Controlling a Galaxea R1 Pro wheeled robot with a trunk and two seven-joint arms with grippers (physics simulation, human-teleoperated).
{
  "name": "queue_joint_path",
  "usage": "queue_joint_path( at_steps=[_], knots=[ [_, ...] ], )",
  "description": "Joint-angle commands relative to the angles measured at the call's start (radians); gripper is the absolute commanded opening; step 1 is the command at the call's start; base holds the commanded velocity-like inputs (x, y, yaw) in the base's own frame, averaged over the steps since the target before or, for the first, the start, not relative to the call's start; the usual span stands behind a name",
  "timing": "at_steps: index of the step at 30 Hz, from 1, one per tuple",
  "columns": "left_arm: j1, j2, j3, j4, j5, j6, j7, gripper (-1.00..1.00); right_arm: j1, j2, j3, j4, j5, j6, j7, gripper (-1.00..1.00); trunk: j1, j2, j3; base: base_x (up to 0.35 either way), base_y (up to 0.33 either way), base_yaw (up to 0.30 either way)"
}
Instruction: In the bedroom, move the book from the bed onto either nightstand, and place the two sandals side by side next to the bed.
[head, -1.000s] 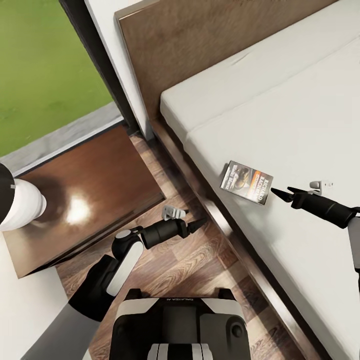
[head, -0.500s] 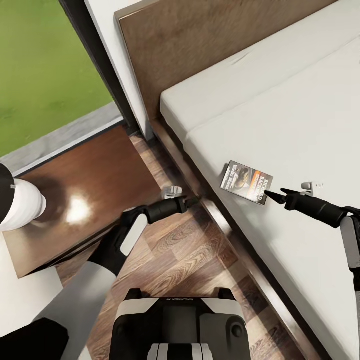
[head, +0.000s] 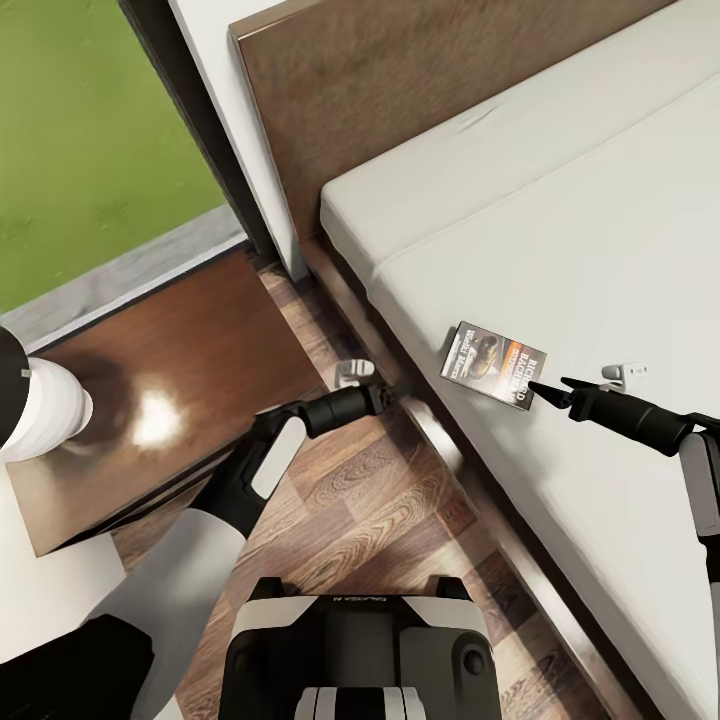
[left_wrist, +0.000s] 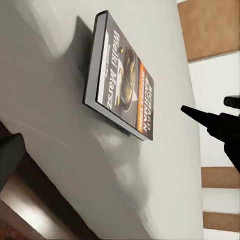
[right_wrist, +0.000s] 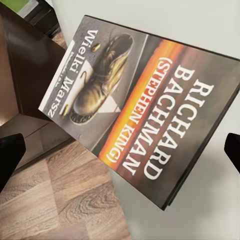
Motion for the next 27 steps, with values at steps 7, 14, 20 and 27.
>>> queue_joint_path(
  at_steps=[7, 14, 20, 27],
  knots=[
    [-0.001, 0.000, -0.001, -0.031, 0.024, -0.012, 0.000, 1.00, 0.000, 0.000, 0.000, 0.005, -0.005, 0.006, 0.001, 1.00, 0.000, 0.000, 0.000, 0.000, 0.000, 0.000],
    [0.000, 0.002, -0.001, -0.084, 0.029, -0.017, 0.000, 1.00, 0.000, -0.005, -0.004, 0.007, 0.016, 0.008, 0.001, 1.00, 0.000, 0.000, 0.000, 0.000, 0.000, 0.000],
    [0.000, 0.001, -0.002, -0.092, 0.029, -0.016, -0.001, 1.00, 0.000, -0.003, -0.005, 0.007, 0.071, 0.006, 0.003, 1.00, 0.000, 0.000, 0.000, 0.000, 0.000, 0.000],
    [0.000, 0.003, 0.001, -0.087, 0.029, -0.018, -0.001, 1.00, 0.000, -0.002, -0.004, 0.006, 0.081, 0.006, 0.003, 1.00, 0.000, 0.000, 0.000, 0.000, 0.000, 0.000]
  ],
)
